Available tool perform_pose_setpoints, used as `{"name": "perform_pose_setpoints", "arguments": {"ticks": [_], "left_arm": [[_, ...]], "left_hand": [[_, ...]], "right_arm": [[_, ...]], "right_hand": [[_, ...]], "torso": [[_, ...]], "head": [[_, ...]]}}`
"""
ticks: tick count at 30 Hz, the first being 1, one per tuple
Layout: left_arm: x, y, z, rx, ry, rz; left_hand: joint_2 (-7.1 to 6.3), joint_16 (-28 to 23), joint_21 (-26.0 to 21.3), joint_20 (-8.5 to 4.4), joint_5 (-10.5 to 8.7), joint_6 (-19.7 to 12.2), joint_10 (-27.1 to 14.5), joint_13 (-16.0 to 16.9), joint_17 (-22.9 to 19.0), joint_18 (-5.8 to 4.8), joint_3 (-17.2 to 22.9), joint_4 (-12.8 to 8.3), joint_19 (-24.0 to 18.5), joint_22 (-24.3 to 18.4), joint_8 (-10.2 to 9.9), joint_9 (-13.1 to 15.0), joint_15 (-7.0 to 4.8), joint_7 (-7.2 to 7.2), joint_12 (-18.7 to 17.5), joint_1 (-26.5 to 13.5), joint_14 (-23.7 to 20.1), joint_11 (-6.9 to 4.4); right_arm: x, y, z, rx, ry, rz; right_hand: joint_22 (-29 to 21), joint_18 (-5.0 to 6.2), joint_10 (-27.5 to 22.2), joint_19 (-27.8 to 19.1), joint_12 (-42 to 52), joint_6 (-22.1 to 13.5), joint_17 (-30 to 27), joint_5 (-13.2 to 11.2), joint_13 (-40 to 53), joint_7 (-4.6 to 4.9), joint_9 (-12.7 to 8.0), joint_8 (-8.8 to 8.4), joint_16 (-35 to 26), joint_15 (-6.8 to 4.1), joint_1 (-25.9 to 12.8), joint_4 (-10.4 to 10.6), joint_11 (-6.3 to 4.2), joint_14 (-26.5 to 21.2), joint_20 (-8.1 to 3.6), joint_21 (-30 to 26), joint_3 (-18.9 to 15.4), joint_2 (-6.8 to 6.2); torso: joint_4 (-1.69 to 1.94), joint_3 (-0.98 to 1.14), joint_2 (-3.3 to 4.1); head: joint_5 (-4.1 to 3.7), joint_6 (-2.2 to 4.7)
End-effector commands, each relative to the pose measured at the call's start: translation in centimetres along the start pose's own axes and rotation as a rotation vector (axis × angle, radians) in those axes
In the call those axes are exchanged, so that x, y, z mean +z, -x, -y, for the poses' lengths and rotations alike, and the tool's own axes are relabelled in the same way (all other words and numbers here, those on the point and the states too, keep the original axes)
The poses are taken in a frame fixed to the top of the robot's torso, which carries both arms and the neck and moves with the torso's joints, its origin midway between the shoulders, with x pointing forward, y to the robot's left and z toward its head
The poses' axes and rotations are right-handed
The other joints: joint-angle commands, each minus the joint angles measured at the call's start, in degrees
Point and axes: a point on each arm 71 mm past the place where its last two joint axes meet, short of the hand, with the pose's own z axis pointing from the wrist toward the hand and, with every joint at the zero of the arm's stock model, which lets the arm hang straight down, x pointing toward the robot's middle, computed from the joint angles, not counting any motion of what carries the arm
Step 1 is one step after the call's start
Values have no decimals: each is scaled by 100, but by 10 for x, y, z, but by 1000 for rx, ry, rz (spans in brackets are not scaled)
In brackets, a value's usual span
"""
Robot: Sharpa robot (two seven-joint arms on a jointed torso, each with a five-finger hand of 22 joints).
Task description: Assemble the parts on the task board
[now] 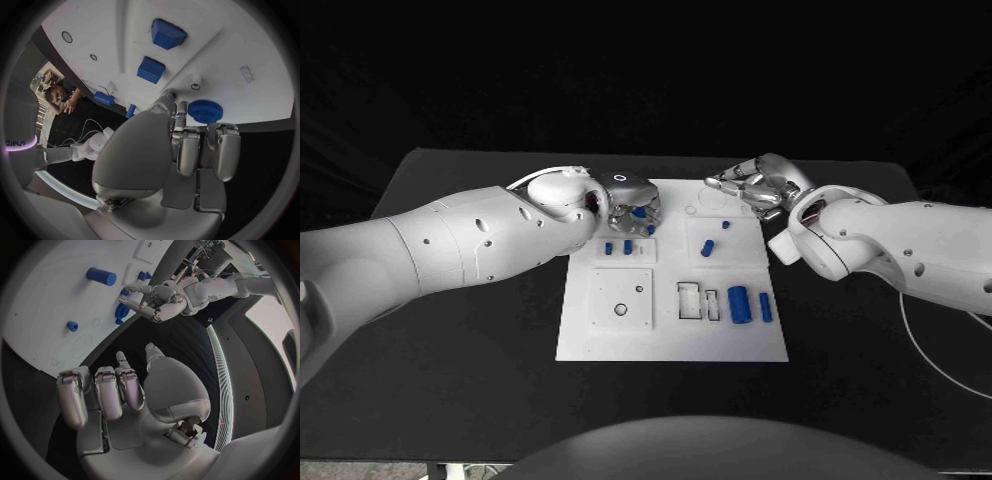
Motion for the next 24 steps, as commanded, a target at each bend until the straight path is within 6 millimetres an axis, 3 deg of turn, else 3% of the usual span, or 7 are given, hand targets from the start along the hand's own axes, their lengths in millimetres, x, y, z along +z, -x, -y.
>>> {"name": "perform_pose_setpoints", "arguments": {"ticks": [1,19,24], "left_arm": [[1,-3,1,10,-5,-29],[2,-4,3,11,-15,-38],[2,-5,4,9,-15,-47]], "left_hand": [[40,15,14,-28,-29,25,21,-2,1508,-44,44,0,602,1510,12,-12,-44,-29,-6,50,607,-49],[62,15,14,-35,-30,54,70,-2,1508,-44,102,1,602,1510,21,-23,-41,-20,0,77,607,-44],[57,15,14,-35,-30,52,68,-3,1508,-44,104,1,602,1510,20,-25,-40,-18,-2,77,607,-43]], "right_arm": [[0,-2,0,0,-1,-18],[0,-2,1,0,-14,-26],[0,-2,2,0,-15,-28]], "right_hand": [[1510,-38,591,600,-28,29,1509,17,1498,28,9,36,23,31,38,-6,40,597,44,26,-28,34],[1510,-38,591,600,-28,33,1509,19,1498,28,10,38,23,31,36,-2,40,597,45,26,-32,35],[1510,-38,591,600,-28,33,1509,19,1498,28,10,38,23,31,36,-2,40,597,45,26,-32,35]], "torso": [[-1,0,-1],[0,0,7],[1,-2,6]], "head": [[9,0],[25,9],[-6,3]]}}
